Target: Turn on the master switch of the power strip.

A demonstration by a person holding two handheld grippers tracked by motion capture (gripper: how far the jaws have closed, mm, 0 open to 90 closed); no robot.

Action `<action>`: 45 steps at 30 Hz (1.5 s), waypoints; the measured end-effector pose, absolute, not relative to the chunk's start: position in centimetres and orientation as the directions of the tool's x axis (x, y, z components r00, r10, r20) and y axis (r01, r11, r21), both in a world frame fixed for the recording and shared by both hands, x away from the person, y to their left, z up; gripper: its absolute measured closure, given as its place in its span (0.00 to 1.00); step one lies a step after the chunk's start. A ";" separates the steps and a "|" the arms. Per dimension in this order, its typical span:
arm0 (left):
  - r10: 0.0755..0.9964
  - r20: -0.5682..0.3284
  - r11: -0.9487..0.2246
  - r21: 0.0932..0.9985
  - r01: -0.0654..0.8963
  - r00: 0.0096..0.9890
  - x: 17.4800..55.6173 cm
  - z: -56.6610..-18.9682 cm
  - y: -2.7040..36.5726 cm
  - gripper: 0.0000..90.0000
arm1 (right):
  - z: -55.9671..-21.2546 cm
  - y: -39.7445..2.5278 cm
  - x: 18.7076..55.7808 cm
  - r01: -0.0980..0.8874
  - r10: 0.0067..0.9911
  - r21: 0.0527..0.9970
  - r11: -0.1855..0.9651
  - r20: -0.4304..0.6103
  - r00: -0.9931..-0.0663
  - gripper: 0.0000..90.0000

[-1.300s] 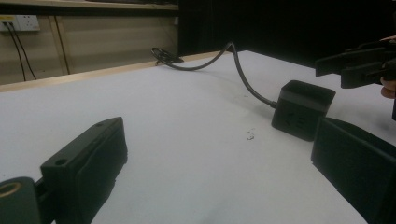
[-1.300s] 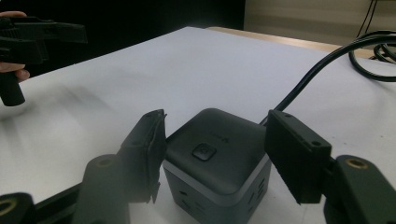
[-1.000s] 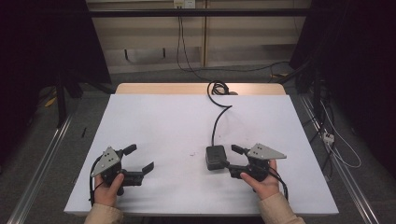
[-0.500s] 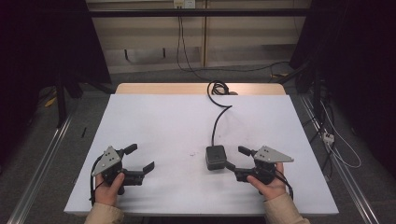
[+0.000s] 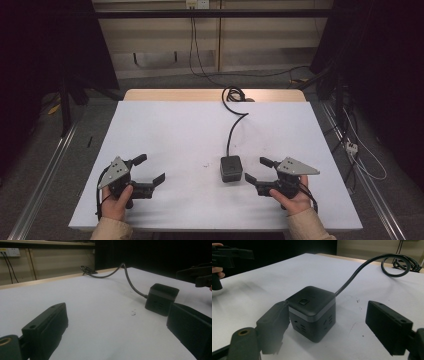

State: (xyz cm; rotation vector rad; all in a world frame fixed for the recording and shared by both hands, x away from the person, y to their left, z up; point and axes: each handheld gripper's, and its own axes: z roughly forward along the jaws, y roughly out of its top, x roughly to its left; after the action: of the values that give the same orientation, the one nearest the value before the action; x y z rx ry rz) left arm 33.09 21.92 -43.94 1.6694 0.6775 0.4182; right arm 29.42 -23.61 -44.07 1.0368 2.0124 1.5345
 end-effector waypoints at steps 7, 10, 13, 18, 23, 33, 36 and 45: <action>0.641 -0.094 -0.100 0.974 0.205 0.762 33.0 -43.9 22.0 0.04 | -44.1 -23.9 29.3 0.315 0.761 0.942 0.114 0.121 -0.637 0.20; 0.641 -0.094 -0.101 0.974 0.205 0.761 33.0 -43.9 22.0 0.04 | -44.1 -24.1 29.3 0.316 0.763 0.942 0.110 0.124 -0.634 0.20; 0.642 -0.093 -0.101 0.974 0.204 0.761 33.0 -43.9 22.0 0.04 | -44.2 -24.4 29.2 0.316 0.763 0.942 0.112 0.122 -0.634 0.20; 0.642 -0.094 -0.100 0.974 0.205 0.761 33.0 -43.9 22.0 0.04 | -44.3 -24.7 29.1 0.316 0.768 0.942 0.109 0.122 -0.629 0.20; 0.644 -0.094 -0.099 0.974 0.205 0.760 33.0 -43.9 22.0 0.04 | -44.3 -25.0 29.0 0.314 0.771 0.943 0.114 0.115 -0.626 0.20; 0.645 -0.095 -0.097 0.974 0.204 0.759 33.0 -43.8 22.0 0.04 | -44.4 -25.6 28.6 0.314 0.775 0.943 0.113 0.114 -0.622 0.20; 0.645 -0.095 -0.097 0.974 0.204 0.758 33.0 -43.8 22.0 0.04 | -44.5 -25.8 28.5 0.315 0.778 0.942 0.114 0.113 -0.618 0.20; 0.645 -0.095 -0.097 0.974 0.205 0.758 33.0 -43.8 22.0 0.04 | -44.4 -26.3 28.2 0.309 0.785 0.945 0.108 0.110 -0.609 0.20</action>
State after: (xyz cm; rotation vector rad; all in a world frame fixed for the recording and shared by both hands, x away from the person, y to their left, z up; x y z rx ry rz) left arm 32.99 22.02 -43.82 1.6618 0.6855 0.4231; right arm 28.20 -26.32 -44.43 1.0640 1.9697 1.5126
